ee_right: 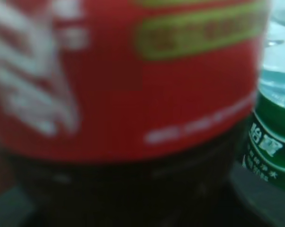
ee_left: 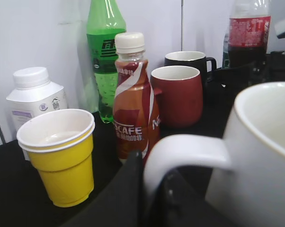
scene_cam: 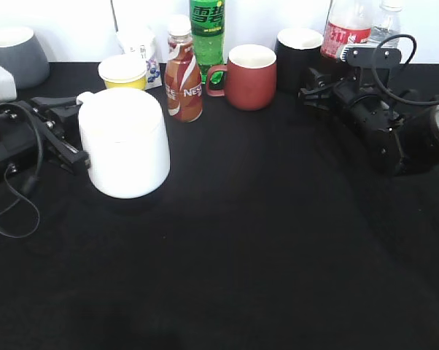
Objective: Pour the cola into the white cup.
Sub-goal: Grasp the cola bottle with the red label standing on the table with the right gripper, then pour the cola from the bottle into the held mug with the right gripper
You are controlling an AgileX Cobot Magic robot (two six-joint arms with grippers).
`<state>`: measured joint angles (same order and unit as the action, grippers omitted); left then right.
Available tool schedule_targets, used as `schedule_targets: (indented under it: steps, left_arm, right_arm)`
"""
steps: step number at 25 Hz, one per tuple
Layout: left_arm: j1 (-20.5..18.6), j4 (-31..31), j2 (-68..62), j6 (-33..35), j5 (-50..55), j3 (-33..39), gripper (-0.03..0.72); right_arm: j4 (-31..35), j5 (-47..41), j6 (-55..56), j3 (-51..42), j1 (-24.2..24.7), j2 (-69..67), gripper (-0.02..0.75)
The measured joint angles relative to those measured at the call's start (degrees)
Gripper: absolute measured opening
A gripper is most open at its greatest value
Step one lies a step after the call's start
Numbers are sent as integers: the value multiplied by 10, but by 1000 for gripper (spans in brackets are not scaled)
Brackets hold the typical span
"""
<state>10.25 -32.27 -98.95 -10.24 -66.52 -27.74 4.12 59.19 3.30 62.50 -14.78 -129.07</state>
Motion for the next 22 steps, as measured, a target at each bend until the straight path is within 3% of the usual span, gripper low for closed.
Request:
schedule_targets:
  steps: [6, 14, 22]
  left_arm:
    - [0, 0, 0, 0, 0, 0, 38]
    - [0, 0, 0, 0, 0, 0, 38]
    - [0, 0, 0, 0, 0, 0, 38]
  right_arm:
    - [-2, 62, -39, 0, 0, -6, 414]
    - [-7, 70, -46, 0, 0, -6, 395]
    - [-168, 70, -46, -43, -1, 51, 391]
